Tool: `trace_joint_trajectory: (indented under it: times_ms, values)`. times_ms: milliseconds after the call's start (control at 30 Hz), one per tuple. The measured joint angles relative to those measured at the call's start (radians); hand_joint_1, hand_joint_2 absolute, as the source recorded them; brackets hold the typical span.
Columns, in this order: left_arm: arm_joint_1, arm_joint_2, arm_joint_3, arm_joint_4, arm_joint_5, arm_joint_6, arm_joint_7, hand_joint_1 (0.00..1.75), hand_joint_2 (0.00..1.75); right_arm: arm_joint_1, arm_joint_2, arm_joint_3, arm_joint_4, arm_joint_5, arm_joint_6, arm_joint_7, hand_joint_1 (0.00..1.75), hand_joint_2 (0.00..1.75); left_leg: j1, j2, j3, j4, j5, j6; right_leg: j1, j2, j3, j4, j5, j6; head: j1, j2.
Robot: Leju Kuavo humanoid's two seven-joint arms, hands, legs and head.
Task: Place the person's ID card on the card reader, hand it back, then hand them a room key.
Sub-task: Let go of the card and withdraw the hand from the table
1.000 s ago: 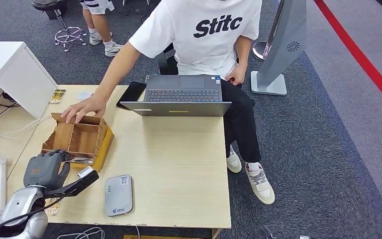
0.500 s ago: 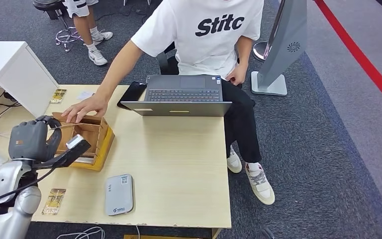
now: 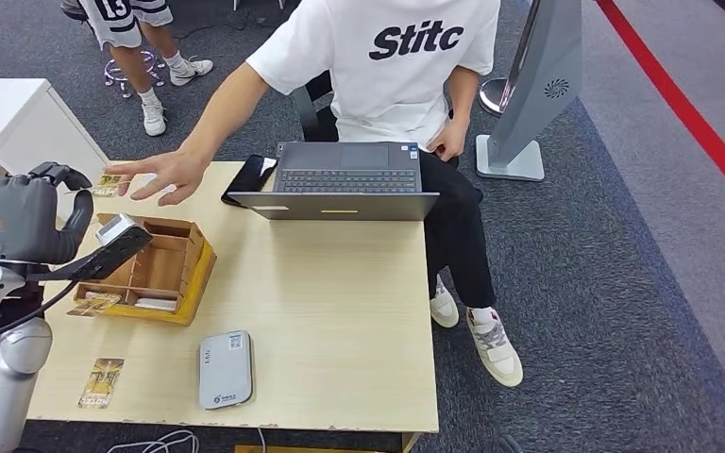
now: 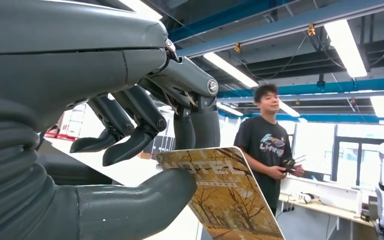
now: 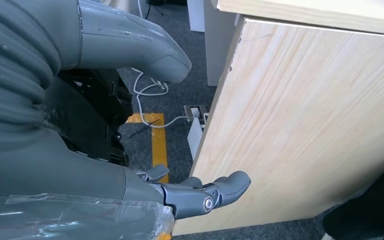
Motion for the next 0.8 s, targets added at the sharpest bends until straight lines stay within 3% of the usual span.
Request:
trace_joint_trajectory:
  times_ms: [133, 200, 300, 333, 800]
  values:
    - [0.000, 0.001, 0.000, 0.000, 0.000, 0.003, 0.000, 1.73, 1.75, 0.002, 0.007, -0.010, 0.003, 0.001, 0.003, 0.000, 0.00, 1.75, 0.000, 0.000, 0.000, 0.000, 0.000, 0.000, 0.000, 0.000, 0.000, 0.000, 0.000, 0.000, 0.000, 0.000]
    - [0.000, 0.001, 0.000, 0.000, -0.001, 0.003, 0.000, 1.58, 1.75, 0.003, 0.009, -0.013, 0.003, 0.002, 0.003, 0.000, 0.00, 1.75, 0.000, 0.000, 0.000, 0.000, 0.000, 0.000, 0.000, 0.000, 0.000, 0.000, 0.000, 0.000, 0.000, 0.000]
    - [0.001, 0.003, 0.000, 0.000, -0.006, 0.004, -0.003, 0.38, 1.75, 0.005, 0.012, -0.017, 0.004, 0.009, 0.005, 0.003, 0.00, 1.75, 0.000, 0.001, 0.000, 0.000, 0.000, 0.000, 0.000, 0.001, 0.000, 0.000, 0.000, 0.000, 0.000, 0.000]
    - [0.002, 0.004, 0.000, 0.000, -0.008, 0.007, -0.005, 0.05, 1.75, 0.007, 0.014, -0.021, 0.004, 0.013, 0.007, 0.005, 0.00, 1.75, 0.000, 0.001, 0.000, 0.000, 0.000, 0.000, 0.000, 0.001, 0.000, 0.000, 0.000, 0.000, 0.000, 0.000]
    - [0.007, 0.005, 0.000, 0.000, -0.004, 0.030, -0.017, 0.00, 1.75, 0.022, 0.031, -0.057, 0.004, 0.028, 0.018, 0.013, 0.00, 1.75, 0.000, 0.000, 0.000, 0.000, 0.000, 0.000, 0.000, 0.001, 0.000, 0.000, 0.000, 0.000, 0.000, 0.000]
